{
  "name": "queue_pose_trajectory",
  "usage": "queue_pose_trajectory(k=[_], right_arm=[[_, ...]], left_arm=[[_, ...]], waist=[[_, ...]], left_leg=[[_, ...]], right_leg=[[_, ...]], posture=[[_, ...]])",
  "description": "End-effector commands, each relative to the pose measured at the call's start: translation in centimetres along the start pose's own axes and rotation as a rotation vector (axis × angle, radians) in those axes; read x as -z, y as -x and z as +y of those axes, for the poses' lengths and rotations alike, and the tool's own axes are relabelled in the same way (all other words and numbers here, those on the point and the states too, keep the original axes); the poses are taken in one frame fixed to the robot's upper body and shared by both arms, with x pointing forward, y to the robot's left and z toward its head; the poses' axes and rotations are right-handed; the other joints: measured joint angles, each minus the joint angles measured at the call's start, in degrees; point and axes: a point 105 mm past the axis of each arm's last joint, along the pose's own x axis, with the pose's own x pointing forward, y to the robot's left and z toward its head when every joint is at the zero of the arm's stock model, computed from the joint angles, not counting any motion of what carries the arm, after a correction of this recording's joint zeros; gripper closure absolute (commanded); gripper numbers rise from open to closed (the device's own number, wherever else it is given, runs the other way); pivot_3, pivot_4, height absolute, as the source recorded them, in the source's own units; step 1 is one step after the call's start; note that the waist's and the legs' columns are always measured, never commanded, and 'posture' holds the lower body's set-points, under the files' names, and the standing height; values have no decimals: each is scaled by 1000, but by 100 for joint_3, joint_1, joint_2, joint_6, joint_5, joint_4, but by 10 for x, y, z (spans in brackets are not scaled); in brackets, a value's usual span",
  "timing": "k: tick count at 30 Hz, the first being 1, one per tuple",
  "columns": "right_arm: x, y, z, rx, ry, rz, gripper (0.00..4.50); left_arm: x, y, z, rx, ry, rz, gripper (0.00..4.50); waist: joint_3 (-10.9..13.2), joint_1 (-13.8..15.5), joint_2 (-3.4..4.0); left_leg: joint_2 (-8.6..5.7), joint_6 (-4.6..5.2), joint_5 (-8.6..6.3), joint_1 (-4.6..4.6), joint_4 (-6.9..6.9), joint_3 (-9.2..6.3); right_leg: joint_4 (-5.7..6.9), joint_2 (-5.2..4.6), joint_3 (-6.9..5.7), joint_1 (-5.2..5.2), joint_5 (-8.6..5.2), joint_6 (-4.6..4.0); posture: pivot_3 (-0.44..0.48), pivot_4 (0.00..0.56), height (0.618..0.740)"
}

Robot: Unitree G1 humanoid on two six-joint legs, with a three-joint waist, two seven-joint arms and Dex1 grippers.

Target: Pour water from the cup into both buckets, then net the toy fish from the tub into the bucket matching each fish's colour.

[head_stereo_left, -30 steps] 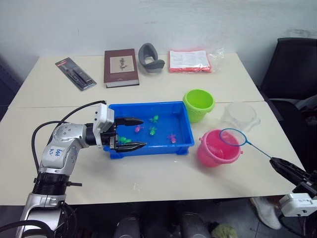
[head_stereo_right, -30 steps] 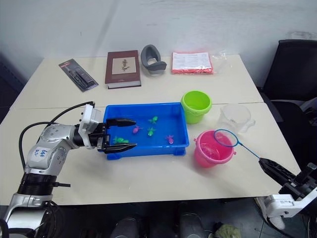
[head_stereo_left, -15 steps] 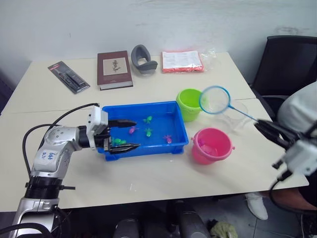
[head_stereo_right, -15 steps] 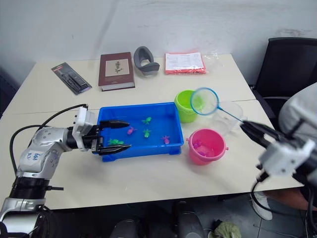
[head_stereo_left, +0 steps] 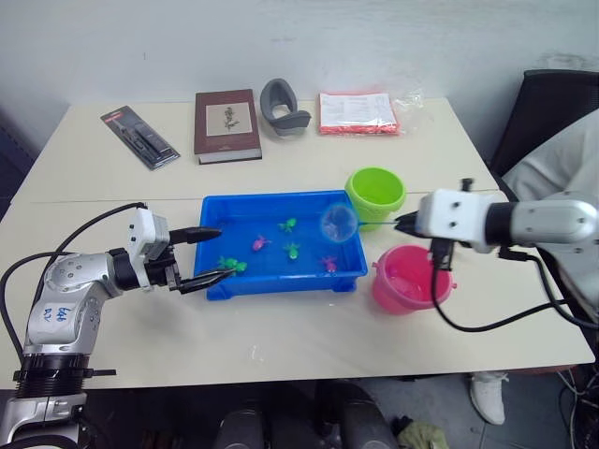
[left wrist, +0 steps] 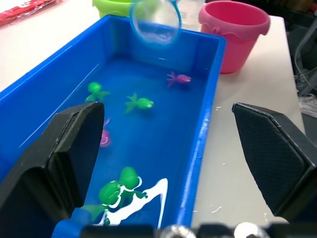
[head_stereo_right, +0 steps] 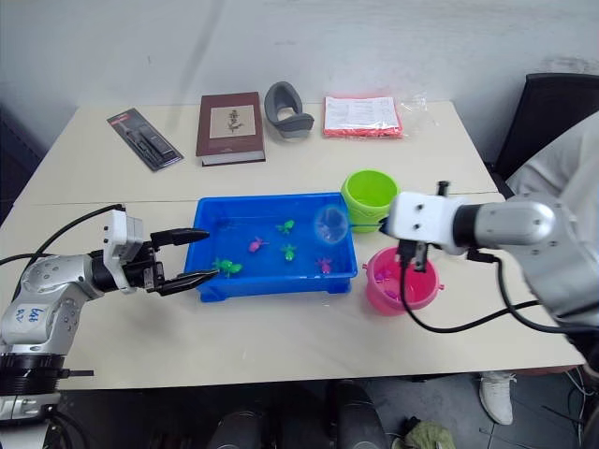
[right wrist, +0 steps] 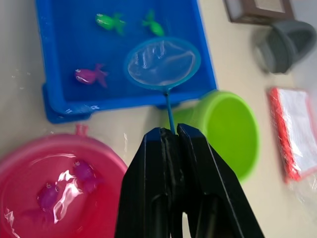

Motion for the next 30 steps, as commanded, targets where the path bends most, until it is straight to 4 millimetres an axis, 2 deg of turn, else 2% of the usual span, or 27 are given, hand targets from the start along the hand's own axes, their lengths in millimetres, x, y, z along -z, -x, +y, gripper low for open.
queue_pose_trajectory(k=[1, 6, 9, 13, 17, 23, 30], right_arm=[[4, -10, -11, 35, 135, 64, 4500], [0, -19, -29, 12, 384, 132, 4500], [-1, -18, -30, -68, 463, 163, 4500], [-14, -20, -24, -139, 520, 130, 4500], [-16, -18, -15, -223, 504, 110, 4500], [-9, -15, -15, -254, 453, 133, 4500], [-7, -20, -5, -300, 202, 55, 4500]], left_arm=[[-4, 6, 2, -19, -34, -10, 55], [-3, 2, 1, -13, -27, -20, 55], [-4, -2, 0, -4, -25, -30, 55], [-6, -7, -3, 7, -28, -38, 55], [-7, -9, -3, 1, -33, -42, 55], [-10, -10, -3, -8, -36, -44, 55], [-17, -10, -2, -30, -44, -58, 55]], waist=[[0, -2, 0], [0, -51, 0], [0, -62, 1], [0, -60, 1], [0, -60, 1], [0, -61, 1], [0, -57, 1]], left_leg=[[0, 1, -1, -1, 0, 1], [-2, 3, -2, 0, 3, 8], [1, -1, -3, 2, 2, 8], [1, -2, -3, 2, 3, 8], [1, -1, -3, 2, 3, 8], [1, -1, -3, 6, 4, 8], [0, -1, -3, 6, 4, 8]], right_leg=[[-1, -1, -1, -1, 0, 0], [1, -3, 0, 0, 2, 4], [3, 2, 0, -1, 1, 2], [4, 2, -1, 0, 1, 2], [5, 1, -1, 0, 1, 2], [9, 0, 0, 1, 1, 2], [13, -2, 1, 1, 1, 2]], posture=[[0, 150, 740], [0, 150, 740], [0, 150, 740], [0, 150, 740], [0, 150, 740], [0, 150, 740], [0, 150, 740]])
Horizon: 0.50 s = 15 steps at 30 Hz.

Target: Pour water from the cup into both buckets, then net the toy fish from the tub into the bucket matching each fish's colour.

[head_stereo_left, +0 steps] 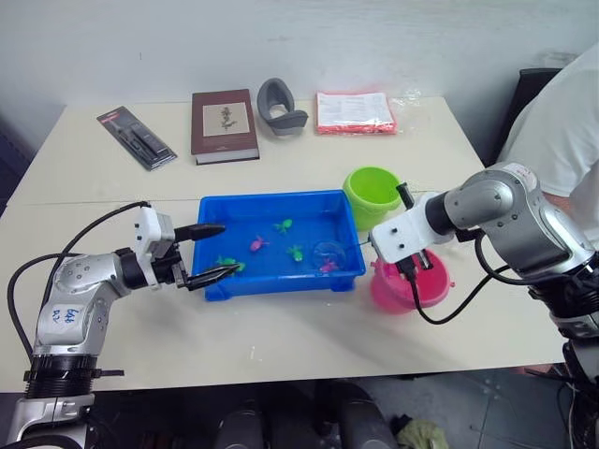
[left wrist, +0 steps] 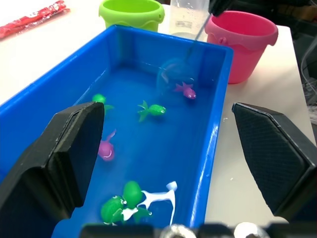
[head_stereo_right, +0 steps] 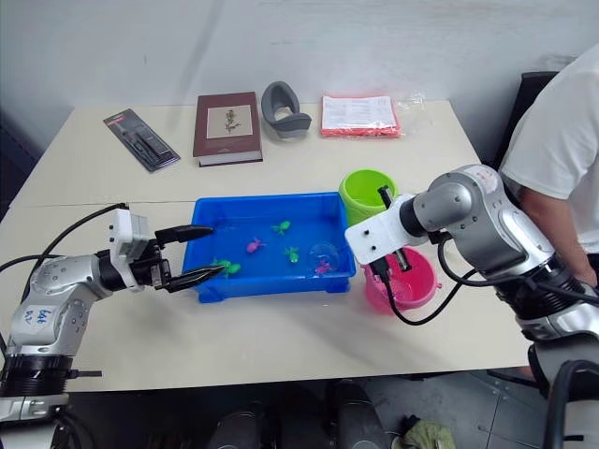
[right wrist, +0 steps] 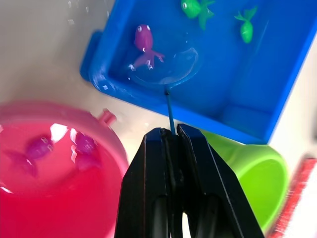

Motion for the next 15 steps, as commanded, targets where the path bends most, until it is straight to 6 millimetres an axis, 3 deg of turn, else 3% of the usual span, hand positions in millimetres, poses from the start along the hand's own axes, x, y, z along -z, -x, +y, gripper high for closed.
queue_pose_trajectory(k=[1, 8, 15], right_arm=[[1, 5, 1, -1, -138, -69, 4500], [4, -1, 14, -46, -336, -147, 4500], [12, 1, 8, -22, -483, -188, 4500]], left_arm=[[-11, 0, -1, -1, -34, -22, 55], [-9, 3, -2, -12, -33, -22, 55], [-8, 4, -2, -19, -34, -21, 55]], waist=[[0, 0, 0], [0, 1, 0], [0, 2, 0]], left_leg=[[0, 0, 0, 0, 0, 0], [1, 0, 0, 2, 0, -1], [0, 0, 0, 1, 0, -2]], right_leg=[[2, 0, 0, 0, 0, 0], [1, 0, -1, 0, -1, -1], [1, -1, -1, 0, -1, -1]], posture=[[0, 150, 740], [0, 150, 740], [0, 150, 740]])
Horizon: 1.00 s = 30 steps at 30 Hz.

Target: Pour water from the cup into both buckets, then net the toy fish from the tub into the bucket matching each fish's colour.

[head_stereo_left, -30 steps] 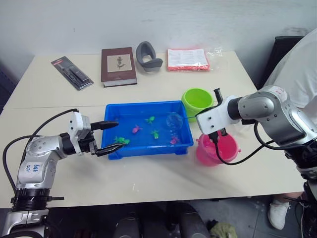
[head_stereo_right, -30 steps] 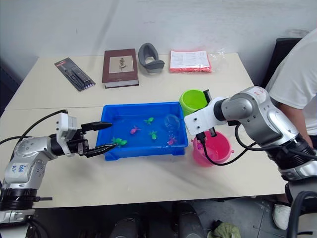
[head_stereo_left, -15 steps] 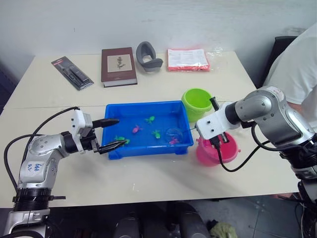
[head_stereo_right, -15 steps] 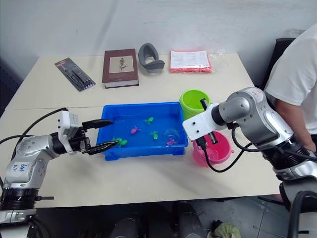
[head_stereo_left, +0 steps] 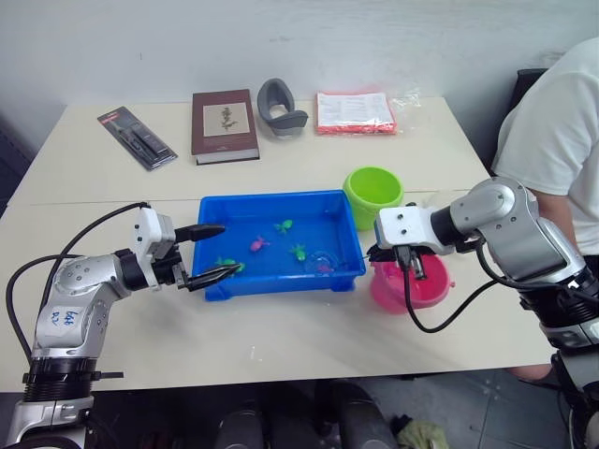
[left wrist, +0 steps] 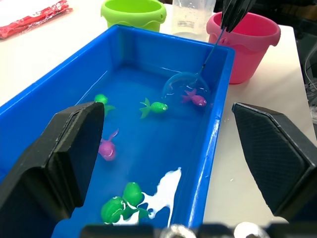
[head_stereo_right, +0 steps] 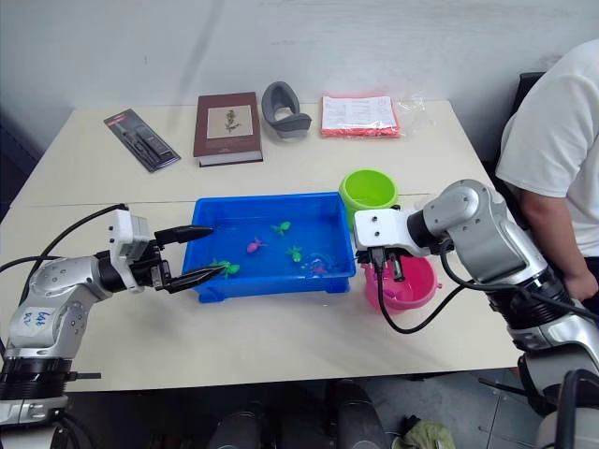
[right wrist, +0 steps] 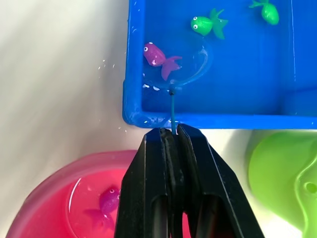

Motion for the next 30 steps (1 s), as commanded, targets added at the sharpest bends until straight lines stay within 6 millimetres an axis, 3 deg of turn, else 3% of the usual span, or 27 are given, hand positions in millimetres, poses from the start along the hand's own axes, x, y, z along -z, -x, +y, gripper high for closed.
queue_pose_trajectory(k=[1, 6, 20, 30], right_arm=[[2, 11, -9, 31, -90, -42, 4500], [7, 16, -14, 38, -214, -85, 4500], [12, 31, -21, 69, -348, -135, 4500], [10, 55, -24, 115, -481, -266, 4500]], left_arm=[[-11, 2, -1, -5, -48, -28, 55], [-11, 3, -3, -10, -47, -25, 55], [-11, 6, -4, -17, -53, -20, 55], [-13, 8, -4, -18, -60, -19, 55]], waist=[[0, -1, 0], [0, 6, 0], [0, -2, 0], [0, 1, 0]], left_leg=[[0, 0, 0, 0, 0, 0], [0, 0, 0, -1, 0, 0], [0, 0, 0, 0, 0, 0], [0, -1, -1, -1, 0, 0]], right_leg=[[0, 0, 0, 0, 0, 0], [0, -1, 0, 0, 0, 0], [0, -2, 0, 0, 0, 0], [0, -2, 0, 0, 0, 0]], posture=[[0, 150, 740], [0, 150, 740], [0, 150, 740], [0, 150, 740]])
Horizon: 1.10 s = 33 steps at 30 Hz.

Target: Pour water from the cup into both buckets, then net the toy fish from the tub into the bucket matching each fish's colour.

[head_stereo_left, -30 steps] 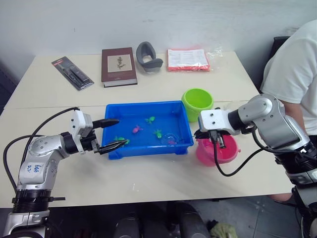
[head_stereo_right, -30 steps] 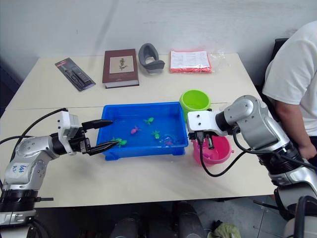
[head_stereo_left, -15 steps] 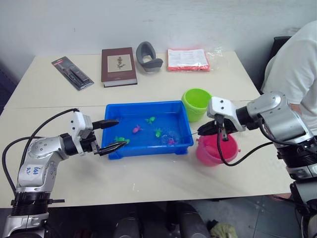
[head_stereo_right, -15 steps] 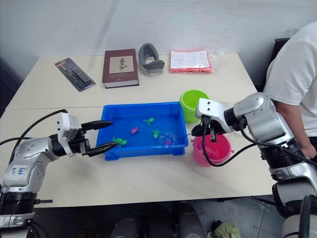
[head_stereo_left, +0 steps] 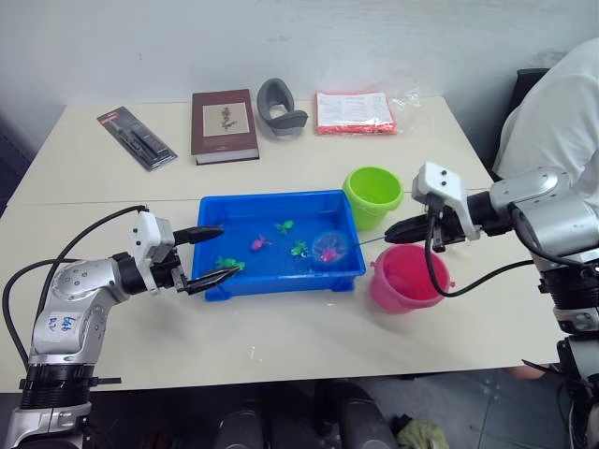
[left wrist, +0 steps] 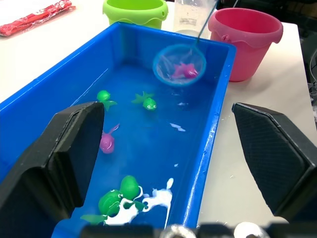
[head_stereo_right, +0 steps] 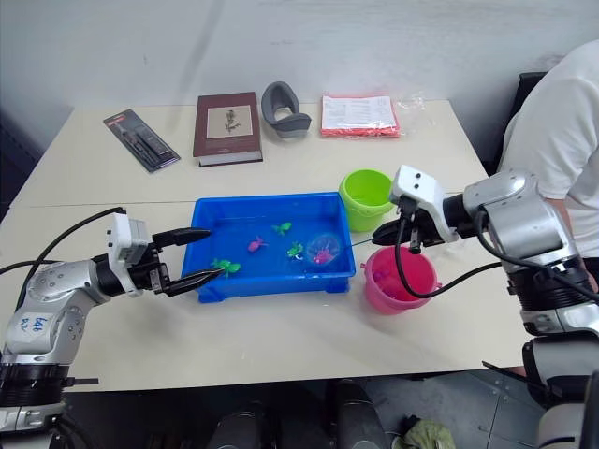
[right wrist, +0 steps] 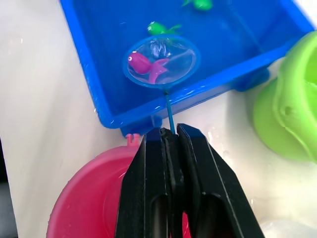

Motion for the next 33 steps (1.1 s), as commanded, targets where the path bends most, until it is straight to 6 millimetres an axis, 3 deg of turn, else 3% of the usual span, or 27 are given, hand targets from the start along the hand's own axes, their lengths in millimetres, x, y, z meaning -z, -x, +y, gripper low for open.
queue_pose_trajectory(k=[1, 9, 18, 21, 26, 33], right_arm=[[-15, 21, 1, 27, -23, -99, 4500], [-10, 60, 14, 157, -104, -293, 4500], [20, 104, 62, 385, -153, -459, 4500], [39, 114, 80, 479, -178, -441, 4500], [64, 129, 90, 651, -136, -357, 4500], [90, 129, 110, 741, -91, -268, 4500]], left_arm=[[-14, 5, -1, 0, -53, -26, 55], [-18, -2, -6, 55, -32, -53, 55], [-28, -26, -15, 191, -22, -99, 55], [-29, -40, -24, 264, -5, -108, 55], [-31, -59, -30, 327, 0, -128, 55], [-32, -68, -32, 364, -6, -132, 55]], waist=[[0, 1, 0], [0, 21, 0], [0, 145, 0], [-2, 186, 3], [-3, 156, 2], [-5, 129, 5]], left_leg=[[0, 0, 0, 0, 0, 0], [0, -2, -2, -2, -2, -3], [-2, -4, -2, 4, -4, -4], [-4, -4, -3, 7, -3, -8], [-12, 1, -1, 6, -4, -5], [-8, -14, 4, 7, -14, 0]], right_leg=[[0, 0, 0, 0, 0, 0], [-5, -1, 0, 1, 0, 0], [-6, 6, 4, 8, 1, 2], [-8, 11, 6, 18, 3, 5], [-15, 14, 15, 25, 10, 17], [-11, 34, 33, 35, 7, 13]], posture=[[0, 150, 740], [0, 150, 740], [0, 150, 740], [0, 150, 740], [0, 150, 740], [0, 150, 740]])
